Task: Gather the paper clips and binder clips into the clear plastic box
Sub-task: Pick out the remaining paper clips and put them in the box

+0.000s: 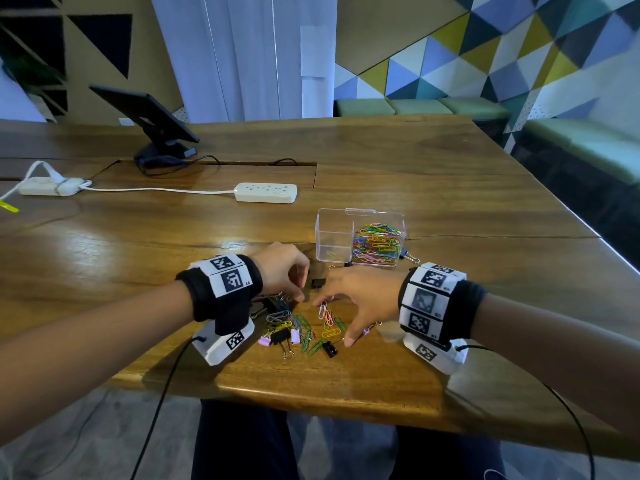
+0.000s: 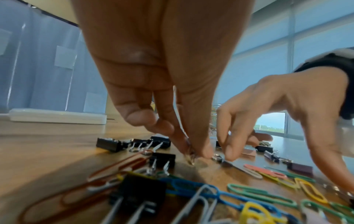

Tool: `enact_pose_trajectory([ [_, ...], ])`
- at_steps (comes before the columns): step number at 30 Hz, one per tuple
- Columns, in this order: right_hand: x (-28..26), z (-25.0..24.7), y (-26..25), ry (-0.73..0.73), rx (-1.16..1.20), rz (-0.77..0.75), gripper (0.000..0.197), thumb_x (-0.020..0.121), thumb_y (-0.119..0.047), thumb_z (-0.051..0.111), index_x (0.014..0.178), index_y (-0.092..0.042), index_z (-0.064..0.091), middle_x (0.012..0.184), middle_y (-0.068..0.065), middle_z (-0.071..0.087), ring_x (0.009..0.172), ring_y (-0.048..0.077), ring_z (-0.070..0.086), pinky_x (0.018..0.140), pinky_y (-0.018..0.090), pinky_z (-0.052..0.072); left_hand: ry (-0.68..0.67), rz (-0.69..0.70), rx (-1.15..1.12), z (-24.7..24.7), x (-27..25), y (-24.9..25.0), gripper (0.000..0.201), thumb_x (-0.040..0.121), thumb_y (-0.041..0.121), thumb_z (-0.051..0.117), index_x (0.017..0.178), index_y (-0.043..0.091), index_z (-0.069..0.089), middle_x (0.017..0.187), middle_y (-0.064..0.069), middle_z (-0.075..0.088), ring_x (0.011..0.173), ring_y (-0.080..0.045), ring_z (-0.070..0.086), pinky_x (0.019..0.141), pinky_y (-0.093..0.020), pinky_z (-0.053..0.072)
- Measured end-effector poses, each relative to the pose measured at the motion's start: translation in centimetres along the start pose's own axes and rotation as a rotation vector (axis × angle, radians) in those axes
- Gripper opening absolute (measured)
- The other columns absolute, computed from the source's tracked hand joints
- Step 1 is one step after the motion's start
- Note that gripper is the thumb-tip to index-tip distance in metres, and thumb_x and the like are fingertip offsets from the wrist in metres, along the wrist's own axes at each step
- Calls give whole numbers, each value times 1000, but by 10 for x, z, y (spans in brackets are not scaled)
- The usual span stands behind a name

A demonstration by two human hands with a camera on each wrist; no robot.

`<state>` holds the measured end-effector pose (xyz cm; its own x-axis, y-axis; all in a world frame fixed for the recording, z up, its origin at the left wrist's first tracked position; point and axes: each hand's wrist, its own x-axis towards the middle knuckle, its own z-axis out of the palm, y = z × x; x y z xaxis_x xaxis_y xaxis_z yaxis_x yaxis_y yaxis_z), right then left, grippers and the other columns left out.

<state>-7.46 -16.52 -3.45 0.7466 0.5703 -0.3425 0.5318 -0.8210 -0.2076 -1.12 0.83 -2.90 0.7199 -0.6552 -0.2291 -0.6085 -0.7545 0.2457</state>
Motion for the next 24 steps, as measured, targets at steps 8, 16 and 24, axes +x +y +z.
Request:
enact_pose_trajectory([
  [8, 4, 0, 9, 12, 57, -24, 52, 74, -34, 74, 123, -24, 60, 106, 0, 58, 92, 12, 50, 79, 25, 39, 15, 6, 25, 1, 12, 4, 17, 73, 28, 77, 79, 14, 70, 83, 2, 67, 75, -10, 55, 57, -17, 38],
  [16, 8, -3, 9, 14, 63, -1, 41, 73, -31, 76, 112, -19, 68, 103, -3, 69, 82, 9, 58, 68, 18, 41, -159, 146, 62, -3, 6, 33, 19, 72, 30, 78, 80, 14, 71, 84, -1, 70, 73, -10, 55, 67, -20, 41],
  [24, 4, -1, 17, 85, 142, 40, 27, 76, -26, 74, 102, -17, 73, 96, -3, 73, 79, 4, 61, 68, 12, 42, -308, 141, 100, 0, -3, 19, 24, 74, 21, 77, 98, 21, 72, 104, 5, 69, 84, -6, 54, 81, -22, 43],
])
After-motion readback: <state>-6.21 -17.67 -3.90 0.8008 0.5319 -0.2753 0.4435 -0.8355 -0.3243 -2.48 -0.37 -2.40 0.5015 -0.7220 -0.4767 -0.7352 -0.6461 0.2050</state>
